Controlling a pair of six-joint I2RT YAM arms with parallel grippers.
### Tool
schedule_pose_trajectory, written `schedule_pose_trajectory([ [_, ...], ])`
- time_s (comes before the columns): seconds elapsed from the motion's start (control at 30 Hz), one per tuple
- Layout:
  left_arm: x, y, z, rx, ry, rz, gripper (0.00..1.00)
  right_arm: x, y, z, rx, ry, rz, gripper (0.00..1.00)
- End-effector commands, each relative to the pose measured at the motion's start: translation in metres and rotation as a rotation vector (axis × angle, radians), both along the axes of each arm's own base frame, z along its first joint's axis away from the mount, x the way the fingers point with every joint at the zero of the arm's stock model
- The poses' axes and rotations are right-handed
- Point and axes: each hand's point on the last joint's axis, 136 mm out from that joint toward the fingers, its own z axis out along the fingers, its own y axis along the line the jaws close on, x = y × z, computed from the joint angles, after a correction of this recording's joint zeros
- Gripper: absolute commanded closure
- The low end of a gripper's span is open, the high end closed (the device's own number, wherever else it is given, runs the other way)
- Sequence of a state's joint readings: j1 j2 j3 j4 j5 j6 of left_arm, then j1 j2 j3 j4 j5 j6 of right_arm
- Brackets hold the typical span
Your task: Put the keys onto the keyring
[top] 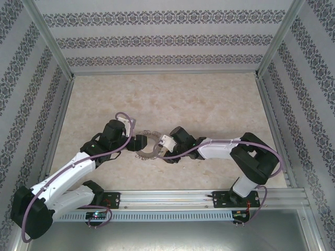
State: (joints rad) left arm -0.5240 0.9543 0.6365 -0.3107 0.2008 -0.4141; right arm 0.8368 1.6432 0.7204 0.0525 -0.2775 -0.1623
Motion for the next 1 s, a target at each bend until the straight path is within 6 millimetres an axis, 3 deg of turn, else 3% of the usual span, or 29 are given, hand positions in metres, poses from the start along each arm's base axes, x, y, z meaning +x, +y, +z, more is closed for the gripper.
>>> schedule_pose_trajectory([
  [0.0,-0.007,0.004,0.004,0.026,-0.01,-0.017,0.22,0.0,0.016,0.005,0.03,-0.015,0.051,0.64],
  [0.6,-0.01,0.006,0.009,0.02,-0.018,-0.012,0.23,0.008,0.033,0.001,0.041,-0.023,0.085,0.75],
  [0.97,-0.009,0.005,0.009,0.016,-0.016,-0.012,0.23,0.012,0.039,0.0,0.04,-0.036,0.08,0.87],
])
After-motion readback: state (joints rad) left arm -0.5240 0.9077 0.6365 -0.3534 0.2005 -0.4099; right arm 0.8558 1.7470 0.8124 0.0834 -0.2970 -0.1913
